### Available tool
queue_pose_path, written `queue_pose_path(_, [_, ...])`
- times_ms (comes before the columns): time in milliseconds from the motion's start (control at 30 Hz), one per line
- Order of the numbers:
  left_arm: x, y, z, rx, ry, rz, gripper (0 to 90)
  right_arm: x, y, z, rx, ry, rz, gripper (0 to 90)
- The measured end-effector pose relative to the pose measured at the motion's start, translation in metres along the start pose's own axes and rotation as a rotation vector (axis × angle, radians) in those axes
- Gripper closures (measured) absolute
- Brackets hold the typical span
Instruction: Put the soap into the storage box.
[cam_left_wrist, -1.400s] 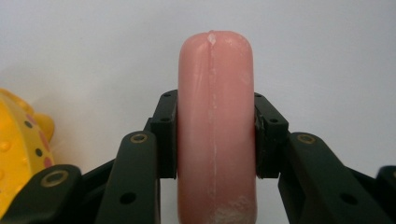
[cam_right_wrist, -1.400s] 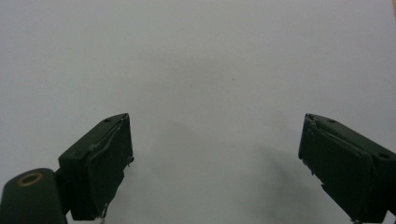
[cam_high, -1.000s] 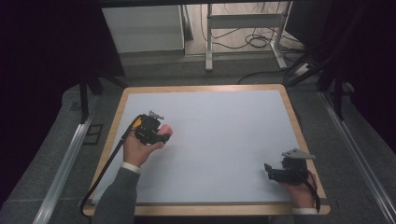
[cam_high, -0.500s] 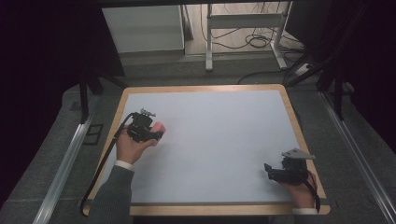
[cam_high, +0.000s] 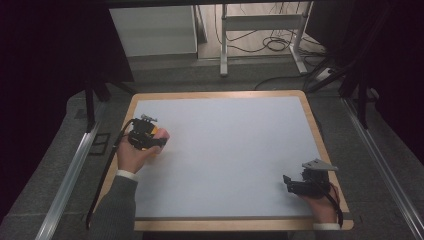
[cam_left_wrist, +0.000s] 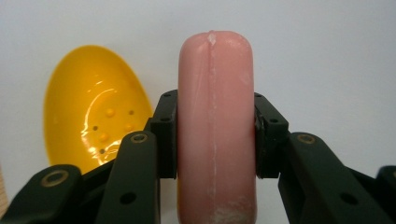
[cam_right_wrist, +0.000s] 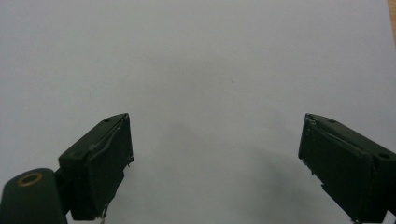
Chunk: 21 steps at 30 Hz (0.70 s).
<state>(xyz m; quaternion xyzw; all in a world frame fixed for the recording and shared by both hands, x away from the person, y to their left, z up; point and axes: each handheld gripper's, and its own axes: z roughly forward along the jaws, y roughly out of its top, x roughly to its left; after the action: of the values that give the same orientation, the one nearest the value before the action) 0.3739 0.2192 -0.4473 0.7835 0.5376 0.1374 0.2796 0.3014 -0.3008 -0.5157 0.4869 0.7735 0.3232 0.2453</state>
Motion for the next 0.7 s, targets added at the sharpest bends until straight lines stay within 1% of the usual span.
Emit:
queue_pose_path(133, [0.005, 0.000, 0.000, 0.001, 0.003, -0.013, 60.4, 0.000, 0.000, 0.000, 0.001, 0.000, 0.000, 9.6])
queue_pose_path(167, [0.009, -0.001, -0.001, 0.000, 0.009, -0.021, 60.4, 0.000, 0.000, 0.000, 0.001, -0.001, 0.000, 9.6])
queue_pose_path(233, [0.010, -0.001, -0.001, -0.003, 0.010, -0.026, 60.4, 0.000, 0.000, 0.000, 0.001, -0.001, 0.001, 9.6])
queue_pose_path(267, [0.014, -0.001, -0.002, -0.003, 0.018, -0.034, 60.4, 0.000, 0.000, 0.000, 0.001, -0.002, -0.001, 9.6])
queue_pose_path(333, [0.015, -0.001, -0.002, -0.005, 0.025, -0.038, 60.4, 0.000, 0.000, 0.000, 0.001, -0.002, -0.002, 9.6])
queue_pose_path(367, [0.017, -0.001, -0.003, -0.005, 0.027, -0.040, 60.4, 0.000, 0.000, 0.000, 0.001, -0.002, -0.002, 9.6])
queue_pose_path(400, [0.021, -0.001, -0.005, -0.011, 0.028, -0.052, 60.4, 0.000, 0.000, 0.000, 0.002, -0.001, -0.002, 9.6])
queue_pose_path(433, [0.021, -0.001, -0.005, -0.011, 0.028, -0.052, 60.4, 0.000, 0.000, 0.000, 0.003, -0.001, -0.003, 9.6])
queue_pose_path(500, [0.027, -0.001, -0.006, -0.013, 0.039, -0.063, 60.4, 0.000, 0.000, 0.001, 0.004, -0.001, -0.002, 9.6])
queue_pose_path(533, [0.027, -0.001, -0.006, -0.013, 0.039, -0.063, 60.4, 0.000, 0.000, 0.001, 0.004, -0.001, -0.002, 9.6])
queue_pose_path(567, [0.031, -0.001, -0.007, -0.019, 0.044, -0.074, 60.4, 0.000, 0.000, 0.000, 0.003, -0.001, -0.001, 9.6])
queue_pose_path(700, [0.036, -0.001, -0.009, -0.021, 0.047, -0.090, 60.4, 0.000, -0.001, 0.000, 0.002, -0.002, 0.003, 9.6])
